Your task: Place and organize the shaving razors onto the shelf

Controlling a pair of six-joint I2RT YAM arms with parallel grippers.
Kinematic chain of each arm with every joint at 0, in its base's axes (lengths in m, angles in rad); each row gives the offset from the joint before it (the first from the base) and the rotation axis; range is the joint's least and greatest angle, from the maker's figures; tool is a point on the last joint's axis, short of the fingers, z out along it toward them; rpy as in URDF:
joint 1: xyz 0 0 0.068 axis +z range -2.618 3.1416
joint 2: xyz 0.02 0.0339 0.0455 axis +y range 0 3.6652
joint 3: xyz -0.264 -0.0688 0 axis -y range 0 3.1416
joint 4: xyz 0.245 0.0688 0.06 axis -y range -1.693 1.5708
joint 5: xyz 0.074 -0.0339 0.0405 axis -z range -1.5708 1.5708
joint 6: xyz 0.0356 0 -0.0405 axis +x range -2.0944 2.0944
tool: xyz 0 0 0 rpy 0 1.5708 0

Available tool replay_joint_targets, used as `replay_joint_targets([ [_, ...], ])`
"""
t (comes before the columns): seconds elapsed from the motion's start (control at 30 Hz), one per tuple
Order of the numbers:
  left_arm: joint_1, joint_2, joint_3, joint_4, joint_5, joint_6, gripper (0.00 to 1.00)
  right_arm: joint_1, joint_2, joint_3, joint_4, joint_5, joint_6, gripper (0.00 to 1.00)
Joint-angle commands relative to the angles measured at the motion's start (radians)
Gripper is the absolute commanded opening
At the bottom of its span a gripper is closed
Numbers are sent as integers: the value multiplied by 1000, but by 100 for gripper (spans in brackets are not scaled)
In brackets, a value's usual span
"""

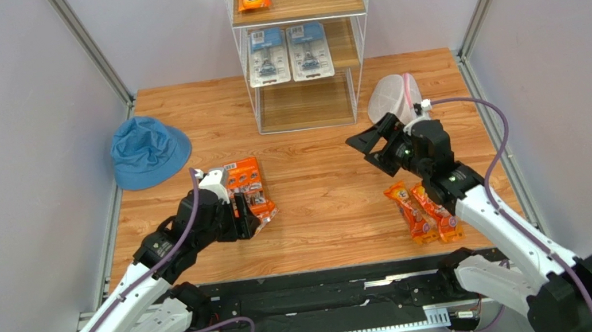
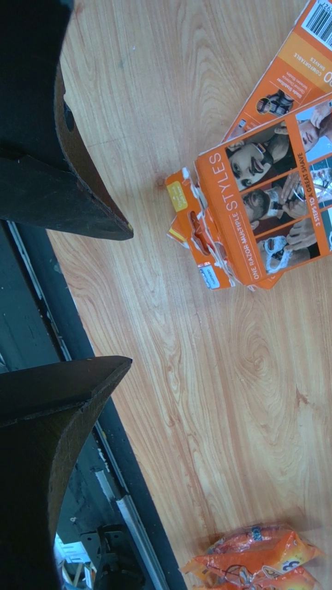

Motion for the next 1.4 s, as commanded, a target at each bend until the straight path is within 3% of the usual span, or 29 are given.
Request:
replay_joint_targets([
  [0.0,0,16,24,16,-15,11,71,2,-99,-43,-78,41,-42,86],
  [0.23,5,103,95,-73,-133,-34,72,3,-94,-57,-99,18,-56,86],
  [0.5,94,281,184,-89,-95,-2,72,9,-90,-106,-84,-25,-64,86],
  [0.63,240,292,187,-56,36,26,72,58,-21,-68,-116,-5,-102,85],
  [0.83,431,344,173,-27,193,64,72,206,200,45,-29,19,-105,85],
  [0.93,471,393,159,25,265,68,72,262,356,123,65,-5,-96,84],
  [1.17,480,525,182,125,327,54,71,324,708,327,291,-114,-70,84],
  [1.37,493,594,212,132,308,51,70,325,893,354,538,-205,22,82],
])
